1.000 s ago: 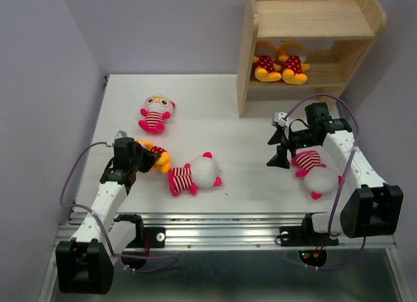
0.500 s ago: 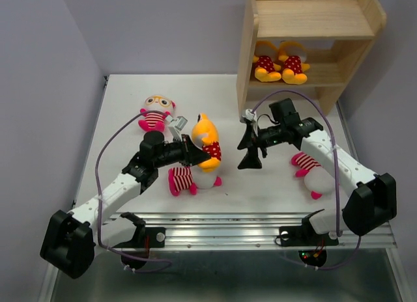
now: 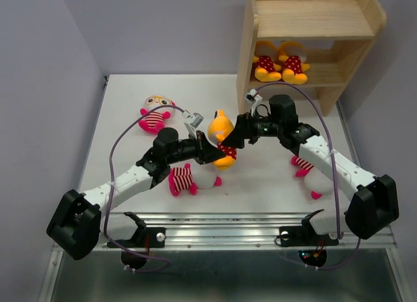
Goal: Place and organize the stuffed toys onto the shelf
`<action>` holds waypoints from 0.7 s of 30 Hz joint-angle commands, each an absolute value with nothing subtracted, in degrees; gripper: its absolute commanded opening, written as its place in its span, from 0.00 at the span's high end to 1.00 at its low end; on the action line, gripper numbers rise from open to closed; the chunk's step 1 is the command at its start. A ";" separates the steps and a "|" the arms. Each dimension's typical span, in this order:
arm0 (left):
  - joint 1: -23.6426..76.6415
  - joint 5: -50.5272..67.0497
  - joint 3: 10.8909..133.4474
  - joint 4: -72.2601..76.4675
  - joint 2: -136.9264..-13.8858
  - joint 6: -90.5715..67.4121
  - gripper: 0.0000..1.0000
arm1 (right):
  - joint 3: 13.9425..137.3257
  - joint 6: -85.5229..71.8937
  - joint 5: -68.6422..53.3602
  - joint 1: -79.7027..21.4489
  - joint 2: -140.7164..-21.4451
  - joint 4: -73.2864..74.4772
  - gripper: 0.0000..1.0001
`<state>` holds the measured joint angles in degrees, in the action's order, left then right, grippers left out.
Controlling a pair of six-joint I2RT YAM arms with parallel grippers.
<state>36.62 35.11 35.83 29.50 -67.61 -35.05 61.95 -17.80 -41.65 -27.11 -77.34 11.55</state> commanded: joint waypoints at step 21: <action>37.27 31.82 35.51 33.93 -62.85 -35.16 0.01 | 60.29 -10.39 -56.51 -26.38 -78.84 3.07 0.99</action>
